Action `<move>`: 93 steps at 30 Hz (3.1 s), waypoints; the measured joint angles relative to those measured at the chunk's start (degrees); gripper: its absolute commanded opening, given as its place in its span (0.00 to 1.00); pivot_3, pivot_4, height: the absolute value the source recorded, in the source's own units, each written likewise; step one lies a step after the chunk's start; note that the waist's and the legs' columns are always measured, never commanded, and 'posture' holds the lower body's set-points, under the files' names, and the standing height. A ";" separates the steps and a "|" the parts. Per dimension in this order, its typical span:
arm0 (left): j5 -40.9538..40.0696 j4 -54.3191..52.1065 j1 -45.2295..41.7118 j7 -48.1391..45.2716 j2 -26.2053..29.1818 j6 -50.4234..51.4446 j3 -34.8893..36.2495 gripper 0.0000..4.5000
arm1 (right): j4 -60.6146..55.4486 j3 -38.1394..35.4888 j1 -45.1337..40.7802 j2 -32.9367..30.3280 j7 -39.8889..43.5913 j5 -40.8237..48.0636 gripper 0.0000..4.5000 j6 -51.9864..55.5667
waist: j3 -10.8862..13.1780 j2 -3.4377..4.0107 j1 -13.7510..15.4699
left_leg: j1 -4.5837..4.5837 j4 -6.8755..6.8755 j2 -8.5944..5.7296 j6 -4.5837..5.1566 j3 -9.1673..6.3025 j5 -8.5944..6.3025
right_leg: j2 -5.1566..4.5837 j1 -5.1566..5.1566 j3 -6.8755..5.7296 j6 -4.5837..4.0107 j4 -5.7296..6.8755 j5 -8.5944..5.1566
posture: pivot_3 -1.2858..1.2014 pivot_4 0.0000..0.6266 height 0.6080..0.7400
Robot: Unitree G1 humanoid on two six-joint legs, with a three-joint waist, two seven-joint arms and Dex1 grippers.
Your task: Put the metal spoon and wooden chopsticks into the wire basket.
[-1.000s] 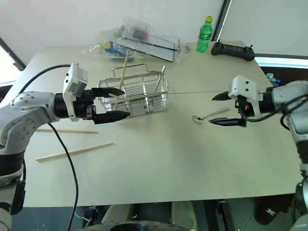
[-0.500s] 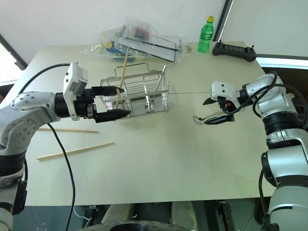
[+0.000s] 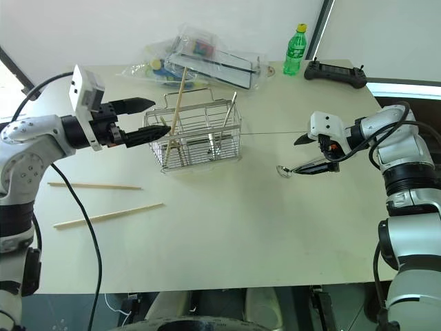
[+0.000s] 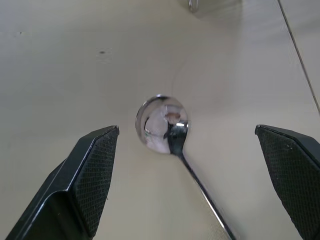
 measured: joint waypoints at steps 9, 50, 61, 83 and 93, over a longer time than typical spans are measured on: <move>-6.42 -3.88 1.69 -10.53 15.23 2.99 11.75 1.00 | 4.25 0.07 -1.40 -0.76 -0.35 -2.65 1.00 -3.47 | 0.02 0.04 -1.27 | 0.05 -0.01 0.02 0.01 0.08 0.00 | 0.02 0.01 0.07 -0.01 0.06 0.00 | 0.52 0.24 0.99; 2.83 -19.41 9.47 -6.23 1.44 -0.10 -12.94 1.00 | 29.88 5.67 -11.55 9.85 -15.00 -21.47 1.00 -19.42 | 0.08 0.11 -1.34 | 0.08 0.23 0.06 -0.01 0.11 0.01 | 0.13 0.06 0.18 -0.11 0.16 0.17 | 0.52 0.24 0.99; 2.16 -19.43 9.45 -6.10 1.98 0.15 -10.50 1.00 | 31.04 4.57 -11.23 11.06 -12.81 -21.22 0.27 -17.05 | 0.06 0.09 -1.38 | 0.13 0.52 0.13 0.00 0.09 0.01 | 0.27 0.19 0.24 -0.24 0.20 0.27 | 0.52 0.24 0.99; 1.63 -17.64 6.80 -5.25 1.91 0.26 -10.11 1.00 | 30.17 3.18 -10.43 11.83 -10.25 -19.24 0.04 -13.68 | 0.02 0.02 -1.27 | 0.09 0.45 0.18 0.00 0.00 0.01 | 0.35 0.14 0.23 -0.22 0.19 0.29 | 0.52 0.24 0.99; -3.53 -16.16 3.03 -3.25 1.54 2.86 -3.35 1.00 | 4.92 -6.83 -3.51 8.74 1.39 -2.39 0.04 -8.27 | 0.09 0.12 -1.00 | 0.02 0.42 0.19 0.00 -0.08 0.01 | 0.34 0.10 0.20 -0.15 0.16 0.32 | 0.52 0.24 0.99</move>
